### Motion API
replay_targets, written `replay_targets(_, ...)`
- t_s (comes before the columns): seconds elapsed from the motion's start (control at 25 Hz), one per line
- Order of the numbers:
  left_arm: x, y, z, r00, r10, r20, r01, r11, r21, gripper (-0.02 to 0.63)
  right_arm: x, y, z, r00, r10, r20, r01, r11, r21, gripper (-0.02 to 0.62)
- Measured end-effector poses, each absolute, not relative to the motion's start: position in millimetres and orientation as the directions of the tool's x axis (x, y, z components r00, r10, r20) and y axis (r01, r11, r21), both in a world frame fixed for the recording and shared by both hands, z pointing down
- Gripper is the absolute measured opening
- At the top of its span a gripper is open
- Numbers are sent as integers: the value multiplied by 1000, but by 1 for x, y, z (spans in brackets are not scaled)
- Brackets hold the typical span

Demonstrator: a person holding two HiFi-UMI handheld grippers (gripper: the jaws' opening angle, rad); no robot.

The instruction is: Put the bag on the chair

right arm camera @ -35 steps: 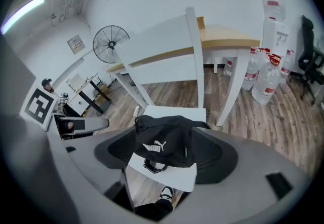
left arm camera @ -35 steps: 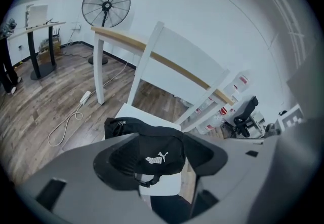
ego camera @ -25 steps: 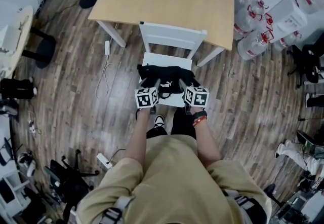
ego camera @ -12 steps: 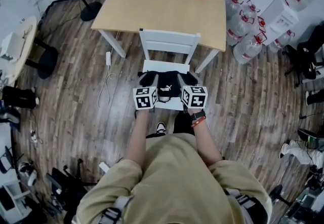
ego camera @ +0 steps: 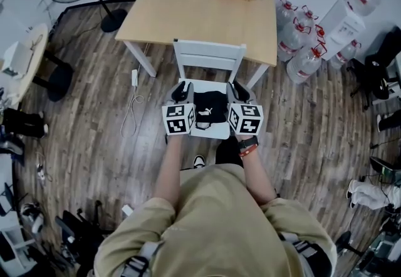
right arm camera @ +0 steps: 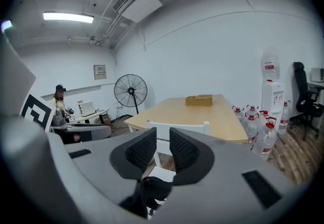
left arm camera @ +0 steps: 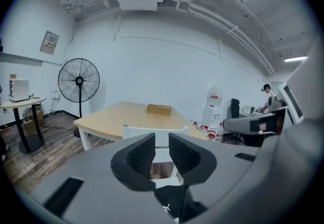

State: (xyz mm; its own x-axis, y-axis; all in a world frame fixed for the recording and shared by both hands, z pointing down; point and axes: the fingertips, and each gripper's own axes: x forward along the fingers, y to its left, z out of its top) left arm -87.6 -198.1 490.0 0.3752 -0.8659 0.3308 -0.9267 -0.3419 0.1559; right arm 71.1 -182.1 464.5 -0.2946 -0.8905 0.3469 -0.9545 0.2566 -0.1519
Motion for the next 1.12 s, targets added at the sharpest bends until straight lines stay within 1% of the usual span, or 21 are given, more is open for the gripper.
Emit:
replay_targets(0.08,-87,-199,474,376,-878,296,-926,-348,144,81,73,-182,453,-292,-901,322,-955,257,-148,86)
replay_targets(0.28,-83,-197,446,382,-890,247,-924,-377,71,64,70,-180,427,-296,-917,266,-955,276,-109,64)
replay_targets(0.6,-82,-189,424,403,-898,178,-915,-394,83,37,77,-175,407,-278,-940,198,-960,265,-90,23)
replay_targets(0.76,-85,-188,422,397,-901,176,-918,-390,71,21,79,-174,407,-277,-941,195,-961,265,-84,21)
replay_targets(1.12,-88,-192,431,400,-898,185,-916,-386,106,20,84,-180,419,-273,-937,215,-961,256,-104,21)
